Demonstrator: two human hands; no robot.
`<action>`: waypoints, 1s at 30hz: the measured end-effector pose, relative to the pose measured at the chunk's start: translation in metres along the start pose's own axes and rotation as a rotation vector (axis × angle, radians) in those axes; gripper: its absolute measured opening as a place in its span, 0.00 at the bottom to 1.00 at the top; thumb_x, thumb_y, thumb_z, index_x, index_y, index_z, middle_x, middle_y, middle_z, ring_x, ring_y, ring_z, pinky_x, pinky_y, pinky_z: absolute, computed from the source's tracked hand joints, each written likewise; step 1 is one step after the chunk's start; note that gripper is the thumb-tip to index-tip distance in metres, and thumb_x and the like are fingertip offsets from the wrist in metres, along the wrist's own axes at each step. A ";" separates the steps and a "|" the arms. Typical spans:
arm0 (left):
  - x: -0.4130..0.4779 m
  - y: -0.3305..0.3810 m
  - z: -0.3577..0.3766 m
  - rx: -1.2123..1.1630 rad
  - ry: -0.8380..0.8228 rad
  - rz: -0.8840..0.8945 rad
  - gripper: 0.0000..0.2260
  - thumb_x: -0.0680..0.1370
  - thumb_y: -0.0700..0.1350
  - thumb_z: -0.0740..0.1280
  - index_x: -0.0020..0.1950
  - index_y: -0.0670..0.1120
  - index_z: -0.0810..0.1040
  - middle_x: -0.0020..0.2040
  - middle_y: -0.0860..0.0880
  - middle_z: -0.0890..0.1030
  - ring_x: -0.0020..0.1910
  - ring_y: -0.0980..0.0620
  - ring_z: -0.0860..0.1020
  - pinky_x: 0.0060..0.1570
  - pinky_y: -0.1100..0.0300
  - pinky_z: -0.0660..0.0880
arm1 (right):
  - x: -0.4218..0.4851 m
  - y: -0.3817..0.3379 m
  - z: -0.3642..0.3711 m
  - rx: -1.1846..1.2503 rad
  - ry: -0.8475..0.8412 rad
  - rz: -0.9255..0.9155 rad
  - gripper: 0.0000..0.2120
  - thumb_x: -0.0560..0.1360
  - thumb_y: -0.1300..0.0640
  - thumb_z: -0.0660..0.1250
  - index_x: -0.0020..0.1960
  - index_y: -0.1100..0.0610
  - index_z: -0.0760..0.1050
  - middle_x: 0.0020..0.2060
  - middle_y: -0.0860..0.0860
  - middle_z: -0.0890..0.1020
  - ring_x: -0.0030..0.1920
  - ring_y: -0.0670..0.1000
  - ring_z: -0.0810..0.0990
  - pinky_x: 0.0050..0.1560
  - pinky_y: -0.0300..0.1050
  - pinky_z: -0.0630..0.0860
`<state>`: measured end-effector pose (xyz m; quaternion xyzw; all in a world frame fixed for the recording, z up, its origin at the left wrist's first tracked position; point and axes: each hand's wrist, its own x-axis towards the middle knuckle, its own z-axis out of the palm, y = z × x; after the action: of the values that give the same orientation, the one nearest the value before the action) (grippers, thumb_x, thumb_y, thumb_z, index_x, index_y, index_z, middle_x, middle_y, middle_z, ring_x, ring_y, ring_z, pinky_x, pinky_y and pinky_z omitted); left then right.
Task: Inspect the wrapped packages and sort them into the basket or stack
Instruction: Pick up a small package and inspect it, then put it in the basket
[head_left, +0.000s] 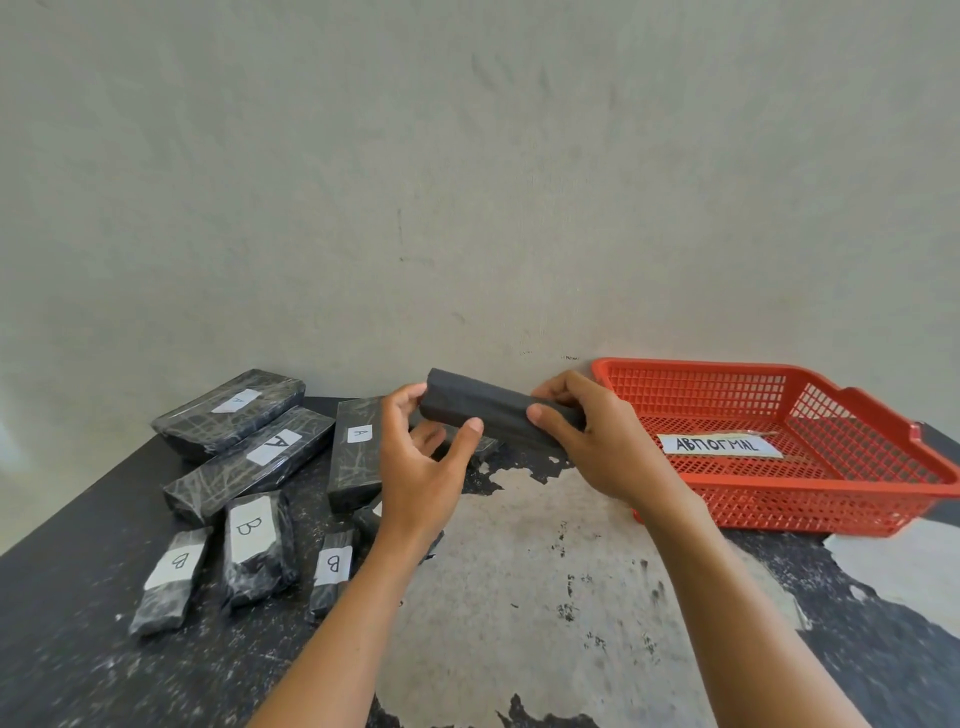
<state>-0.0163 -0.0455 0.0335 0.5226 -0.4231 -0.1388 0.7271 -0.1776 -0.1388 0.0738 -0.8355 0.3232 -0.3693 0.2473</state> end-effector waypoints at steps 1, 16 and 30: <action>0.000 -0.001 0.000 0.007 0.016 -0.012 0.23 0.74 0.43 0.75 0.64 0.50 0.68 0.64 0.52 0.74 0.57 0.52 0.81 0.63 0.47 0.76 | -0.001 -0.001 0.001 0.002 0.002 -0.012 0.07 0.78 0.50 0.67 0.53 0.50 0.77 0.44 0.41 0.81 0.45 0.39 0.78 0.42 0.31 0.73; -0.001 -0.004 0.002 -0.041 0.002 -0.104 0.22 0.74 0.45 0.75 0.60 0.45 0.66 0.58 0.47 0.79 0.54 0.56 0.82 0.55 0.59 0.80 | -0.003 -0.001 -0.002 -0.106 -0.116 -0.056 0.17 0.71 0.52 0.76 0.56 0.48 0.73 0.50 0.45 0.75 0.51 0.47 0.75 0.44 0.34 0.74; 0.001 0.003 0.001 -0.296 0.000 -0.100 0.18 0.74 0.26 0.69 0.53 0.45 0.68 0.55 0.46 0.79 0.52 0.57 0.82 0.48 0.67 0.77 | -0.007 0.006 -0.002 -0.012 -0.148 -0.024 0.10 0.78 0.48 0.67 0.57 0.50 0.77 0.48 0.44 0.82 0.45 0.44 0.81 0.46 0.42 0.79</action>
<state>-0.0168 -0.0457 0.0365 0.4301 -0.3714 -0.2358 0.7884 -0.1849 -0.1378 0.0683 -0.8658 0.2960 -0.3076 0.2612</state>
